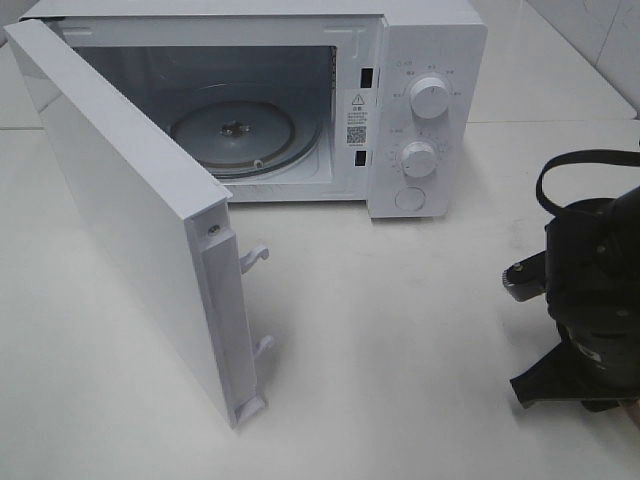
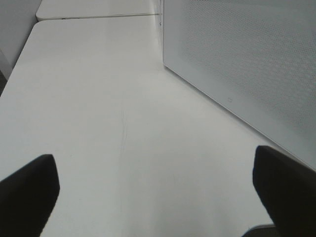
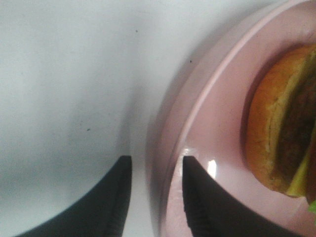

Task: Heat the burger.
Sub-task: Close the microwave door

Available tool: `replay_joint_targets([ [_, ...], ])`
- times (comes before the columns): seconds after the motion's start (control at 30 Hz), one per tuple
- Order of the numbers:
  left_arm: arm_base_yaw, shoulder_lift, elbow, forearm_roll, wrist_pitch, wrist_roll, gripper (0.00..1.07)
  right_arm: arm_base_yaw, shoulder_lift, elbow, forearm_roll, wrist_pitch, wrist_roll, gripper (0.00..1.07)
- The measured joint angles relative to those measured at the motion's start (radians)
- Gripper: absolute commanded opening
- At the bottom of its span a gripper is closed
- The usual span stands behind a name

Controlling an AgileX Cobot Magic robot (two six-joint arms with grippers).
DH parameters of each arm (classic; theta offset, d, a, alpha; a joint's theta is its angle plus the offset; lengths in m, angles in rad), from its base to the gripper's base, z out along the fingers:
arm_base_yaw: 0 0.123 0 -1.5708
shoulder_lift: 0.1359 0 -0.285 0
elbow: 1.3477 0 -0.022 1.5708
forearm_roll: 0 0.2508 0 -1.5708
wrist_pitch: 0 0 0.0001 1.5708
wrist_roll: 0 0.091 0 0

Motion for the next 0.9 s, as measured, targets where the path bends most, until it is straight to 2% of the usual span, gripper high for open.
replay_joint_targets([
  [0.23, 0.000, 0.000, 0.000, 0.000, 0.000, 0.000, 1.00, 0.000, -0.063, -0.039, 0.079, 0.047, -0.122, 0.52],
  [0.3, 0.000, 0.000, 0.000, 0.000, 0.000, 0.000, 1.00, 0.000, -0.141, -0.069, 0.158, 0.040, -0.242, 0.52],
  [0.4, 0.000, 0.000, 0.000, 0.000, 0.000, 0.000, 1.00, 0.000, -0.159, -0.078, 0.181, 0.037, -0.271, 0.52],
  [0.47, 0.000, 0.000, 0.000, 0.000, 0.000, 0.000, 1.00, 0.000, -0.249, -0.103, 0.278, 0.004, -0.432, 0.54],
  [0.57, 0.000, 0.000, 0.000, 0.000, 0.000, 0.000, 1.00, 0.000, -0.268, -0.106, 0.300, -0.009, -0.468, 0.56],
  [0.63, 0.000, 0.000, 0.000, 0.000, 0.000, 0.000, 1.00, 0.000, -0.352, -0.111, 0.405, -0.039, -0.632, 0.65],
  [0.67, 0.000, 0.000, 0.000, 0.000, 0.000, 0.000, 1.00, 0.000, -0.352, -0.111, 0.405, -0.039, -0.632, 0.65],
  [0.73, 0.000, 0.000, 0.000, 0.000, 0.000, 0.000, 1.00, 0.000, -0.413, -0.111, 0.466, -0.040, -0.720, 0.78],
  [0.9, 0.000, 0.000, 0.000, 0.000, 0.000, 0.000, 1.00, 0.000, -0.498, -0.111, 0.508, -0.034, -0.775, 0.81],
])
